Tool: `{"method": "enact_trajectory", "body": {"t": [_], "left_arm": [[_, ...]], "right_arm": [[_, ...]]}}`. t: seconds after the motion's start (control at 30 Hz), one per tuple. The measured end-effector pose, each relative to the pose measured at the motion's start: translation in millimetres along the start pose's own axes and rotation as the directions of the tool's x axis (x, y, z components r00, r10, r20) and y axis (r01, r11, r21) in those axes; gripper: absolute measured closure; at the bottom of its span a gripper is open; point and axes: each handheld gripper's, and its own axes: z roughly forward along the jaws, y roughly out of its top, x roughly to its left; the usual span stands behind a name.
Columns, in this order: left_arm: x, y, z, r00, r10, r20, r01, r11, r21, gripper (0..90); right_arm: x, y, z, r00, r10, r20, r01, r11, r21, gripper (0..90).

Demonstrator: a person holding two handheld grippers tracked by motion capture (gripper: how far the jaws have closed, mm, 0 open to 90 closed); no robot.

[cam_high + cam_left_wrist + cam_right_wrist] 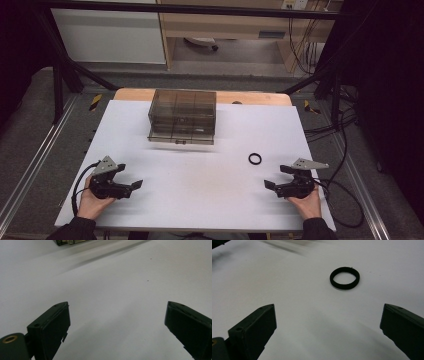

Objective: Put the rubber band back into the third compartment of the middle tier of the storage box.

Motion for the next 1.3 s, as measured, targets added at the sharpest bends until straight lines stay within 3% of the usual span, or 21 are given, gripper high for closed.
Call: {"method": "enact_trajectory", "body": {"t": [1.3], "left_arm": [[4.0,-2.3,-1.6,0.9998,-0.021,-0.006,0.021,0.9997,-0.009,5.9]], "right_arm": [[1.1,12.3,7.1,0.9985,-0.014,0.053,0.013,1.000,0.018,1.0]]}}
